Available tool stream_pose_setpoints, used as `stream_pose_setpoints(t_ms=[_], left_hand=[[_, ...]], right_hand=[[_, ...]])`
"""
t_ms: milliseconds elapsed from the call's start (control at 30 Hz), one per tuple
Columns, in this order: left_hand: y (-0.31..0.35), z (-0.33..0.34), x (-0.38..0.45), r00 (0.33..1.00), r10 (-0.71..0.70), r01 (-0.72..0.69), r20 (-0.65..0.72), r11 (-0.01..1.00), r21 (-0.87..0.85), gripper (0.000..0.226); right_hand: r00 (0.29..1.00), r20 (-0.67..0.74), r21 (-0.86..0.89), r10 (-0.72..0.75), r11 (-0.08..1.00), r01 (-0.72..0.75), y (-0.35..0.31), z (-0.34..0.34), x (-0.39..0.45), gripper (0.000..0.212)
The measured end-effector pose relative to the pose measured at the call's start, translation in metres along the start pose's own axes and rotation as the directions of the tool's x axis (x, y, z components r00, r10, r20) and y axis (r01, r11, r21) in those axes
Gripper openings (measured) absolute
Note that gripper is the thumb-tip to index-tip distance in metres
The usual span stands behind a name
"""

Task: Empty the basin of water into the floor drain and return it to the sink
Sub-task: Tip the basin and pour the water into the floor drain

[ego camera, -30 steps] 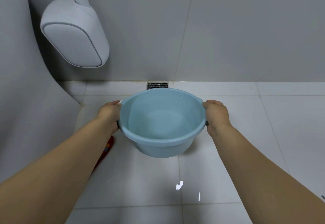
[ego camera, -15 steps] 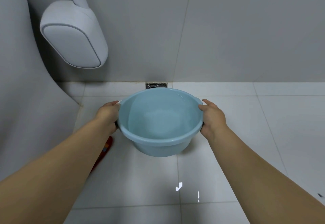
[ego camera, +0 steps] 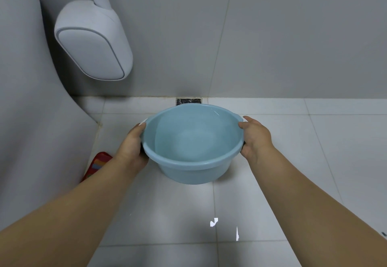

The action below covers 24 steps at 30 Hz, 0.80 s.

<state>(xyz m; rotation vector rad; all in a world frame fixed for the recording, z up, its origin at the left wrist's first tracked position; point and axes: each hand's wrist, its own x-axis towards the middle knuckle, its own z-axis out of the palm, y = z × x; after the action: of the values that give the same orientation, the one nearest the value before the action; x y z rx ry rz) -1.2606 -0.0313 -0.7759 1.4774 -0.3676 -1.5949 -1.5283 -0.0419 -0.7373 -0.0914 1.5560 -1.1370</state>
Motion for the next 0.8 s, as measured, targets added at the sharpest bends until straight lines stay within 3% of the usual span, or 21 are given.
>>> stream_pose_setpoints(t_ms=[167, 433, 800], left_hand=[[0.0, -0.001, 0.006, 0.997, 0.02, -0.015, -0.073, 0.998, 0.068, 0.034], [0.002, 0.0, 0.011, 0.989, 0.002, 0.001, -0.145, 1.0, 0.023, 0.055], [0.001, -0.003, 0.015, 0.982, -0.003, 0.012, -0.19, 0.999, 0.048, 0.045]], right_hand=[[1.0, -0.004, -0.005, -0.001, 1.0, 0.001, 0.0, 0.001, -0.002, 0.053], [1.0, 0.001, 0.003, -0.004, 1.0, 0.004, 0.0, 0.0, -0.004, 0.052], [1.0, 0.024, 0.018, -0.001, 1.0, 0.001, 0.0, -0.001, -0.003, 0.054]])
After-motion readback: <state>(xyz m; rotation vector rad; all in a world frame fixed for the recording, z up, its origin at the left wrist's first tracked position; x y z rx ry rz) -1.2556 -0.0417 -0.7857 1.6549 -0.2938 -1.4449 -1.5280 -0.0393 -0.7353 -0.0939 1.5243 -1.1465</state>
